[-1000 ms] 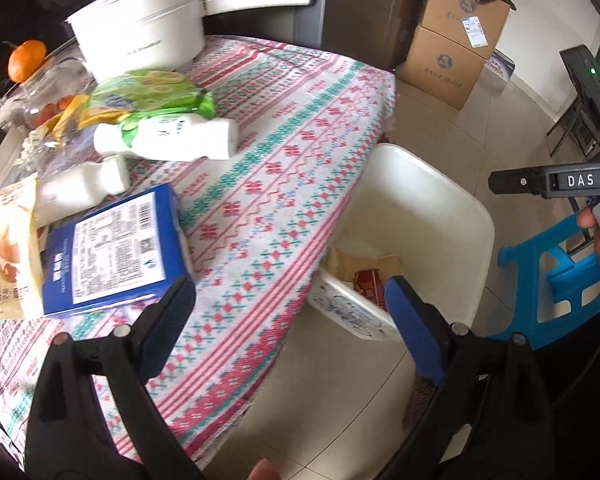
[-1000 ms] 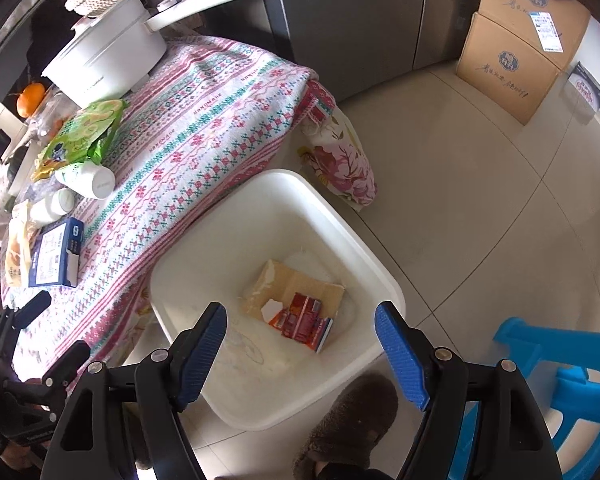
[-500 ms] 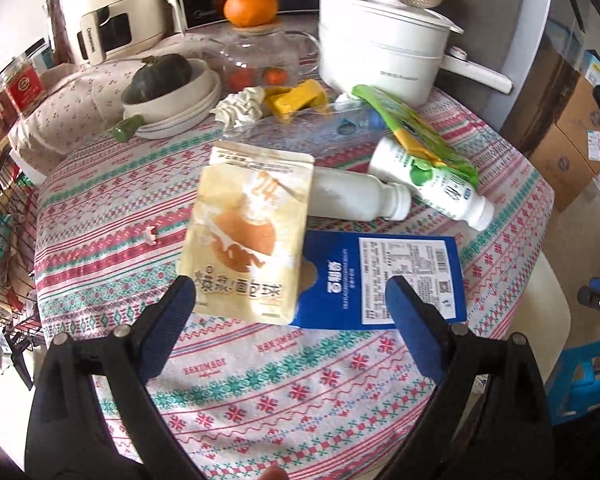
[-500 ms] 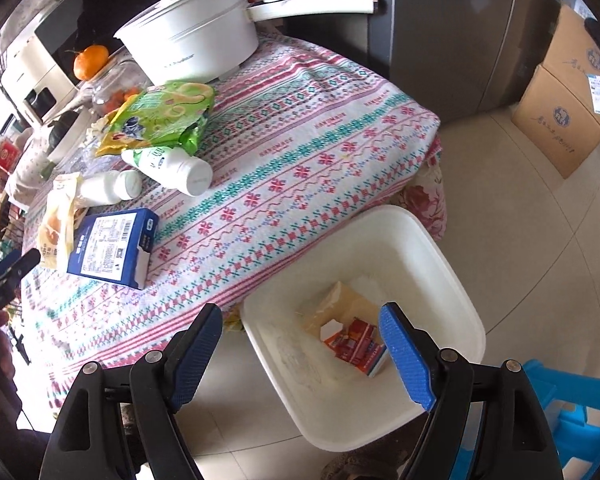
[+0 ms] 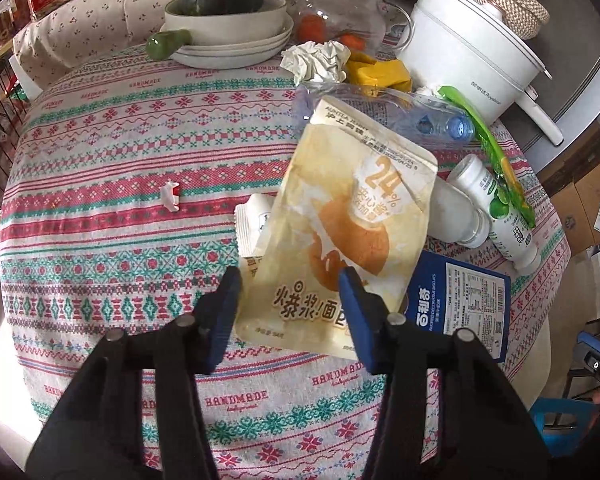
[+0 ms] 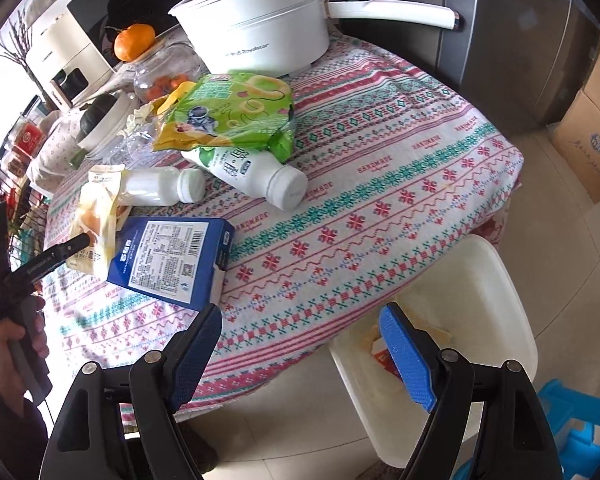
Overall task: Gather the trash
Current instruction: 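Grasp the yellow bread snack bag with the left gripper and lift it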
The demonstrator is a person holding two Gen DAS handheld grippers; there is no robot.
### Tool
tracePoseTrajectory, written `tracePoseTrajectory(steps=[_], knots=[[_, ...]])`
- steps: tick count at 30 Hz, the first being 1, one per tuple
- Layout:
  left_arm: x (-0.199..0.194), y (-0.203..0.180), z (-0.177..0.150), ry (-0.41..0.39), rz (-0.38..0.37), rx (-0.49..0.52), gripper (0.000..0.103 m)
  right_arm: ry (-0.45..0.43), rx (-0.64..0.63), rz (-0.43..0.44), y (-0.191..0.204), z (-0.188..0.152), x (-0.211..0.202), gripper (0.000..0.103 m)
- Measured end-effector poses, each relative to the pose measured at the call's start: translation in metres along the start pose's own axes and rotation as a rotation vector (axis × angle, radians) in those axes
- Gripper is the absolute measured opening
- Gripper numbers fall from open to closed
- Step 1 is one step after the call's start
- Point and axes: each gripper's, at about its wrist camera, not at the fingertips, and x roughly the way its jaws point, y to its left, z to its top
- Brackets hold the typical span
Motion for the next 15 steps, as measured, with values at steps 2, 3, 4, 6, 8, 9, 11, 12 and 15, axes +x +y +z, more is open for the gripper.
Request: tracePoseTrajectory(steps=[2, 3, 4, 6, 8, 9, 11, 12, 15], knots=[[0.001, -0.001, -0.001, 0.009, -0.013, 0.004, 0.021, 0.004, -0.004, 0.006, 0.009, 0.002, 0.004, 0.083], [-0.001, -0.002, -0.001, 0.008, -0.014, 0.009, 0.013, 0.007, -0.006, 0.008, 0.013, 0.002, 0.006, 0.083], [-0.003, -0.004, -0.001, 0.006, -0.021, 0.017, 0.004, 0.010, -0.009, 0.010, 0.017, 0.003, 0.009, 0.083], [-0.009, -0.008, -0.003, 0.005, -0.051, 0.030, 0.003, 0.016, -0.014, 0.012, 0.023, 0.004, 0.014, 0.083], [-0.019, -0.010, -0.007, -0.010, -0.062, 0.044, 0.002, 0.024, -0.019, 0.008, 0.029, 0.004, 0.019, 0.083], [-0.026, -0.012, -0.007, -0.020, -0.066, 0.054, 0.002, 0.028, -0.020, 0.006, 0.032, 0.004, 0.021, 0.083], [-0.039, -0.015, -0.010, -0.049, -0.060, 0.078, 0.001, 0.035, -0.023, 0.003, 0.037, 0.003, 0.026, 0.083], [-0.046, -0.014, -0.010, -0.064, -0.059, 0.088, 0.001, 0.037, -0.025, 0.000, 0.039, 0.004, 0.028, 0.083], [-0.066, -0.008, -0.013, -0.107, -0.046, 0.103, 0.001, 0.043, -0.036, -0.007, 0.047, 0.003, 0.034, 0.083]])
